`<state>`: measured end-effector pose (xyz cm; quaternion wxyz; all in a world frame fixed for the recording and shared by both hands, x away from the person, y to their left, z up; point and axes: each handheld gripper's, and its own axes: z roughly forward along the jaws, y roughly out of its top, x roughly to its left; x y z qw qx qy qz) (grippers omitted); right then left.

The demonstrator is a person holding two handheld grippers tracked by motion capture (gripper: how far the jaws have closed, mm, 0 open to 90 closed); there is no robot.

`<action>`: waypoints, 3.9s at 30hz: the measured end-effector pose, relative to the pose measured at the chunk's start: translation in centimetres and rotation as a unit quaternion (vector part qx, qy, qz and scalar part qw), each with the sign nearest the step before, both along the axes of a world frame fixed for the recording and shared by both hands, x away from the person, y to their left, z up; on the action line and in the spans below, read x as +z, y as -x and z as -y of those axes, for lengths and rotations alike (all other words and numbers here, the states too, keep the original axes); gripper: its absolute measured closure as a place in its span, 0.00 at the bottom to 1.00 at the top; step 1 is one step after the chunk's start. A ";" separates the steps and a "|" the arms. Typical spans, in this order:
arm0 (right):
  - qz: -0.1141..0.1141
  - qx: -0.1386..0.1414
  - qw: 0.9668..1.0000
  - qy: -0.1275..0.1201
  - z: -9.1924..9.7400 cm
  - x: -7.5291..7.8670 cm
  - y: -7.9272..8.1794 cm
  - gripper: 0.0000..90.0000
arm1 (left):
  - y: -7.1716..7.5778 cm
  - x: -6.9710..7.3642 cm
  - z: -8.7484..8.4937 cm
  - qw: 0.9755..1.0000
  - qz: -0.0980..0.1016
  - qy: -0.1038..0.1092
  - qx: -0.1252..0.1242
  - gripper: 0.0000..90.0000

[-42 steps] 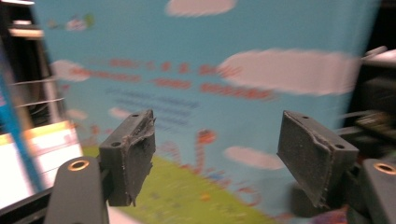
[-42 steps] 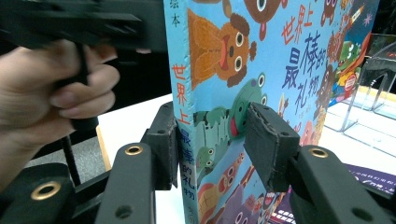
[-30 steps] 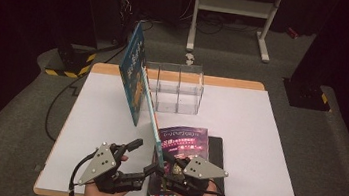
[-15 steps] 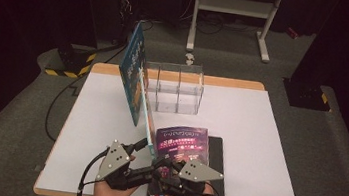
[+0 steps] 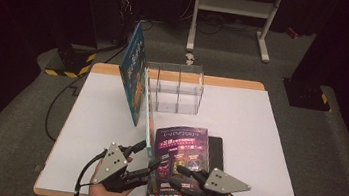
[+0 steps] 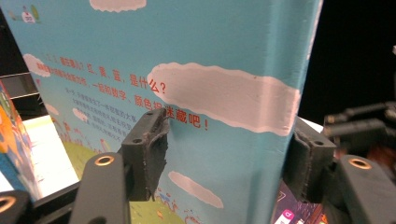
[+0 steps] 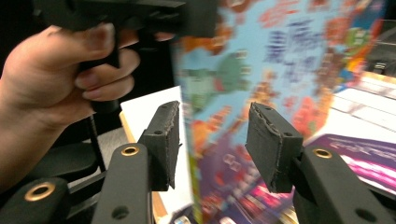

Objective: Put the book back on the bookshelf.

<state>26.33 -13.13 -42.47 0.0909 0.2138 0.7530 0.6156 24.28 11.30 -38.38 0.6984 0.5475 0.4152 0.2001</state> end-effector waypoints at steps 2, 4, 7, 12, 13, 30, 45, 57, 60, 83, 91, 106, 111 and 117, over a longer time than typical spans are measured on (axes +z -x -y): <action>-0.010 -0.025 1.000 -0.009 1.4 -0.1 -0.9 0.60 | 0.2 0.1 -0.3 1.000 -0.001 0.000 0.004 0.44; -0.025 -0.053 0.998 -0.015 2.5 -0.4 -1.9 0.61 | 0.3 0.1 -0.6 1.000 -0.002 -0.001 0.006 0.45; -0.035 -0.072 0.997 -0.017 3.6 -0.8 -2.9 0.61 | 0.4 0.2 -0.9 1.000 -0.007 0.004 0.009 0.46; -0.036 -0.078 0.996 -0.010 3.7 -1.2 -3.4 0.61 | 0.7 0.3 -2.0 1.000 -0.008 -0.002 0.016 0.48; -0.039 -0.081 0.996 -0.007 3.7 -1.4 -3.8 0.61 | 0.8 0.4 -2.2 1.000 -0.008 0.001 0.018 0.50; -0.049 -0.091 0.995 -0.013 3.5 -1.7 -5.7 0.61 | 2.2 0.5 -6.0 0.995 0.005 -0.009 0.098 0.81; -0.052 -0.094 0.994 -0.012 3.4 -1.8 -5.9 0.61 | 2.0 -1.2 -11.4 0.990 0.009 -0.020 0.142 0.89; -0.061 -0.112 0.992 -0.008 4.3 -2.4 -6.0 0.61 | 1.7 -1.6 -12.1 0.990 0.020 -0.015 0.138 0.88; -0.061 -0.117 0.991 -0.006 4.7 -2.6 -6.0 0.61 | 1.5 -1.5 -12.3 0.990 0.017 -0.017 0.138 0.87; -0.072 -0.132 0.989 0.004 5.8 -3.5 -5.1 0.59 | -1.3 -0.4 -11.9 0.991 0.010 -0.021 0.134 0.83; -0.055 -0.144 0.988 0.016 6.0 -3.3 -5.2 0.57 | -2.6 0.0 -11.0 0.991 0.010 -0.021 0.132 0.83; -0.063 -0.155 0.985 0.033 7.6 -4.2 -5.6 0.56 | -3.4 0.6 -9.9 0.991 0.020 -0.017 0.132 0.87; -0.066 -0.147 0.986 0.036 7.4 -4.4 -5.5 0.56 | -3.5 0.6 -9.5 0.992 0.018 -0.013 0.127 0.89; -0.067 -0.142 0.987 0.031 7.3 -4.4 -5.5 0.57 | -3.8 1.0 -8.9 0.991 0.019 -0.009 0.134 0.90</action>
